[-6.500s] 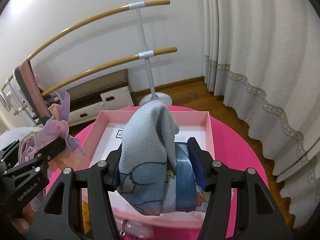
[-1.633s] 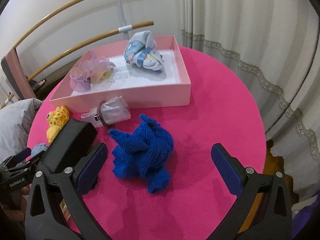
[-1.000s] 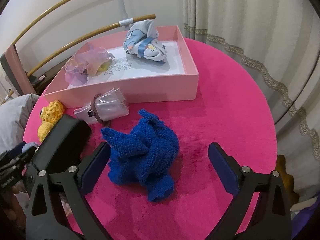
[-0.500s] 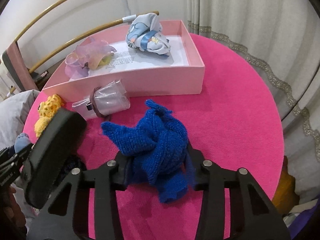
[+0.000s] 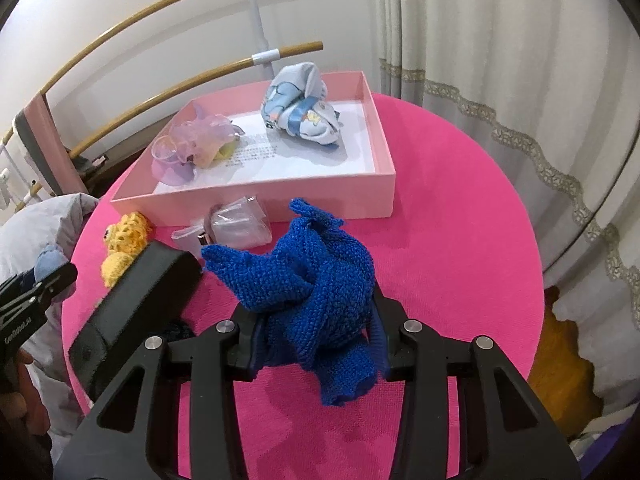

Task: Organize soft objects
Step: 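Grasp the light-blue sock with the left tool while the right tool grasps the blue knitted toy, then carry the light-blue sock and blue knitted toy over the pink box with both tools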

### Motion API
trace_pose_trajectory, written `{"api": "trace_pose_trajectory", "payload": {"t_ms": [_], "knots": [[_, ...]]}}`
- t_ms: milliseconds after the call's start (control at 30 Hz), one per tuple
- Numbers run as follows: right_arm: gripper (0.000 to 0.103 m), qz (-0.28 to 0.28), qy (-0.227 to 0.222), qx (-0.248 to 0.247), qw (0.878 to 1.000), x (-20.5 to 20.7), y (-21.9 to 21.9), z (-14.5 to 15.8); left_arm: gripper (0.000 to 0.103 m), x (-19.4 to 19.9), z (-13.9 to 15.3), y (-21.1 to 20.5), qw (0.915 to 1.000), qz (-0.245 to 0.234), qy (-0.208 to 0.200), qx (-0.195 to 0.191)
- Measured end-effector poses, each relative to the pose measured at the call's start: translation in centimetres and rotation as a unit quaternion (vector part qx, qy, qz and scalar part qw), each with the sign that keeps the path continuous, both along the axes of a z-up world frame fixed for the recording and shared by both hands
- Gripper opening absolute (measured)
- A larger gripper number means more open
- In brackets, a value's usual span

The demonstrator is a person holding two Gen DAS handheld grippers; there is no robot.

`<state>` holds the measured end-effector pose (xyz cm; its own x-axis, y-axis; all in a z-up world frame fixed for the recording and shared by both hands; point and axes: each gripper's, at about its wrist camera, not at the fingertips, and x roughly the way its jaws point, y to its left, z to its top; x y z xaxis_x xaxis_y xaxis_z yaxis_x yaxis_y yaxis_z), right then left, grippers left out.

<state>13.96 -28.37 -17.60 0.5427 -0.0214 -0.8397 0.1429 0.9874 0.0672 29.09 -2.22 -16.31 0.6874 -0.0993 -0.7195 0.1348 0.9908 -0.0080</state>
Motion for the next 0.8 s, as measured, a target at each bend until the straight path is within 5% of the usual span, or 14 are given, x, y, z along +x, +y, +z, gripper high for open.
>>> {"api": "trace_pose_trajectory", "payload": {"t_ms": [467,800], "knots": [[0.038,0.032,-0.039,0.005,0.999,1.4,1.2,3.6,0.040,1.8,4.9,-1.3,0.9990,-0.016,-0.043,-0.004],[0.039,0.063,-0.081,-0.001,0.995,6.4,1.4,8.1,0.041,5.4,8.5,-2.1,0.9969,-0.034,-0.068,-0.020]]}}
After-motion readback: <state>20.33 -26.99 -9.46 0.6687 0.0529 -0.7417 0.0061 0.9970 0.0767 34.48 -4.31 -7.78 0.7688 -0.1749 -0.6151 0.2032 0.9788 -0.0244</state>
